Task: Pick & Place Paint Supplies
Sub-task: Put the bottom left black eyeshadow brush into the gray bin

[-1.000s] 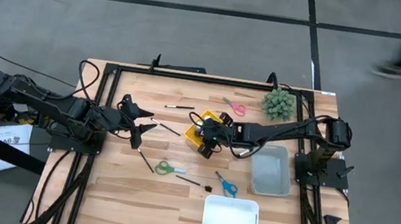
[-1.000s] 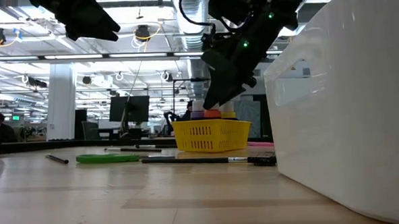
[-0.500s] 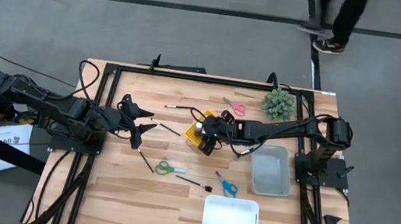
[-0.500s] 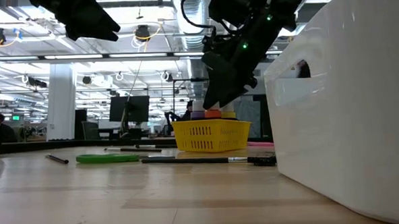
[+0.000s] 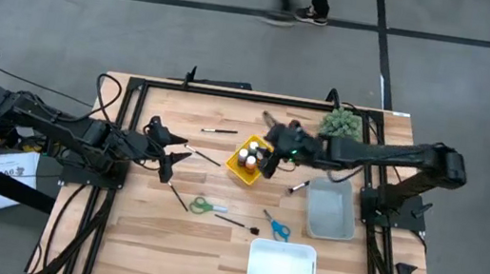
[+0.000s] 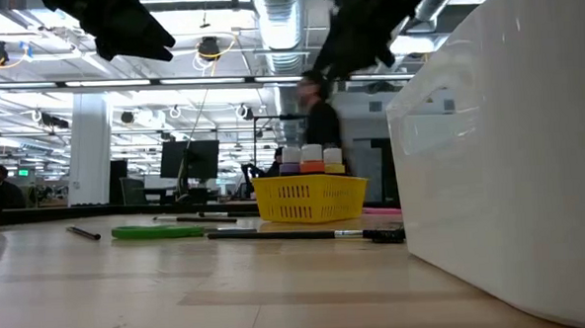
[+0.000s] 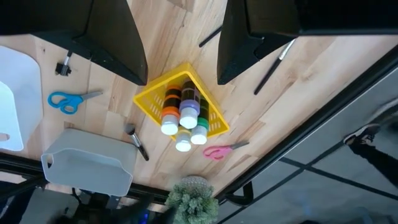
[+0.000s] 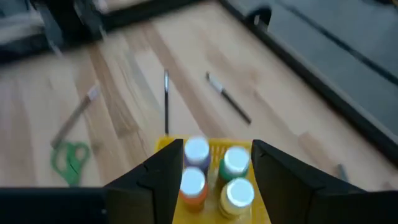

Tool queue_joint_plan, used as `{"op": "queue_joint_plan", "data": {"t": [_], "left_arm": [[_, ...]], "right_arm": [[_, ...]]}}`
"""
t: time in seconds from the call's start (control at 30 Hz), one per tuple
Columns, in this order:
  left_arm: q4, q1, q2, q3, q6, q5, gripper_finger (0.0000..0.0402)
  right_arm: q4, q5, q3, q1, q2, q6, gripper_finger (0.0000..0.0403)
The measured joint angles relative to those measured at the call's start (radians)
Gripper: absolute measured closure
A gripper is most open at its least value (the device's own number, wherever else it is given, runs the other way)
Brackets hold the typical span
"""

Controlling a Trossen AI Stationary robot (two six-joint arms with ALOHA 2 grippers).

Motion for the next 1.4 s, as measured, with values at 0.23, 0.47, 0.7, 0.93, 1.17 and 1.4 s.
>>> {"op": "queue_joint_plan", "data": {"t": [0.23,0.47,0.7,0.93,1.17,1.4], "left_arm": [[-0.048,0.000,0.010,0.000,-0.007,0.000,0.0215],[-0.094,0.000,0.010,0.000,-0.008,-0.037,0.0215],[-0.095,0.000,0.010,0.000,0.001,-0.042,0.0215],[-0.095,0.000,0.010,0.000,0.002,-0.041,0.0215],[-0.094,0.000,0.010,0.000,0.003,-0.040,0.0215],[-0.096,0.000,0.006,0.000,0.002,0.114,0.0215]], "right_arm": [[-0.029,-0.002,0.000,-0.041,-0.143,-0.025,0.0218],[-0.051,-0.005,0.000,-0.104,-0.222,0.073,0.0219],[-0.081,-0.006,0.000,-0.129,-0.242,0.109,0.0220],[-0.084,-0.006,-0.001,-0.125,-0.230,0.118,0.0220],[-0.073,-0.006,-0.001,-0.125,-0.238,0.119,0.0220],[-0.027,-0.022,0.001,-0.125,-0.262,0.119,0.0220]]}}
